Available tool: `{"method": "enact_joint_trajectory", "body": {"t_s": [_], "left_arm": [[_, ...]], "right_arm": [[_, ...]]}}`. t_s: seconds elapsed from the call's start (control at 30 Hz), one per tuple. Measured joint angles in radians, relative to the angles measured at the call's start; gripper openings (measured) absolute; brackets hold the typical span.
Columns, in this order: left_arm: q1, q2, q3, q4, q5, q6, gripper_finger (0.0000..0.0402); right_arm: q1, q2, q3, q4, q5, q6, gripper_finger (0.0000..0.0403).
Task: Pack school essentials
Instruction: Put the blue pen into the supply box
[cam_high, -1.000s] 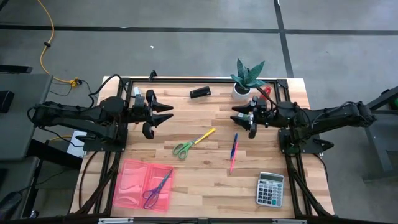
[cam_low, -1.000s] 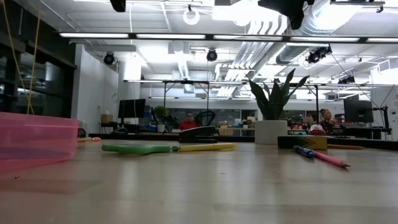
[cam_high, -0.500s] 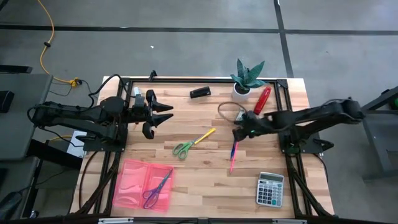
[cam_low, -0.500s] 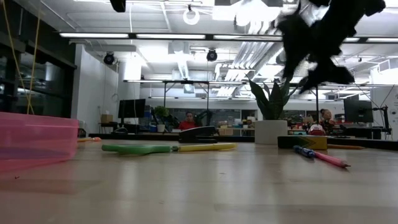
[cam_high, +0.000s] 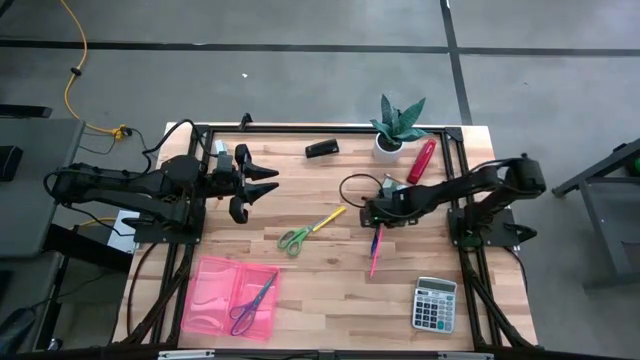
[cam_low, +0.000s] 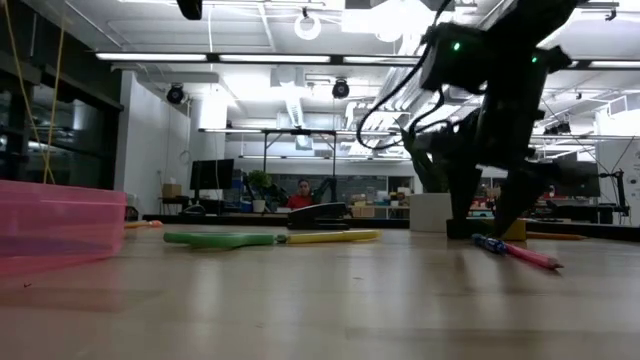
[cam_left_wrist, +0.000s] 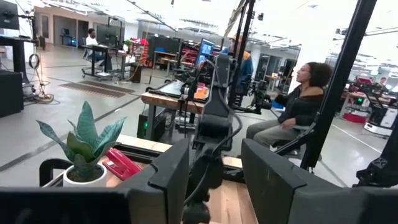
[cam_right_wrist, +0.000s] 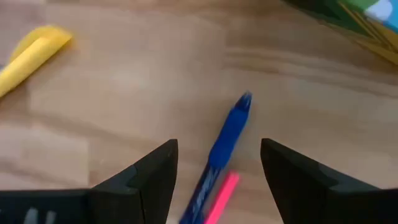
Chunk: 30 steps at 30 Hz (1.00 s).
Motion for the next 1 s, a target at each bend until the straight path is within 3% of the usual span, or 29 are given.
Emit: {"method": "enact_joint_trajectory", "body": {"t_s": [0.17,0.3,0.67,0.93,1.0], "left_arm": [[0.0,0.0,0.0,-0.003,0.0,0.0,0.0136],[0.0,0.0,0.0,-0.004,0.0,0.0,0.0136],[0.0,0.0,0.0,-0.004,0.0,0.0,0.0136],[0.0,0.0,0.0,-0.004,0.0,0.0,0.0136],[0.0,0.0,0.0,-0.004,-0.001,0.0,0.0136]], "right_arm": [[-0.012,0.045,0.005,-0.001,0.015,0.066,0.0219],[-0.012,0.048,0.004,-0.013,0.025,0.096,0.0192],[-0.012,0.05,0.001,-0.071,0.038,0.093,0.0019],[-0.012,0.036,-0.002,-0.047,0.063,0.08,0.0014],[-0.015,0.018,-0.007,-0.023,0.127,0.052,0.0006]]}}
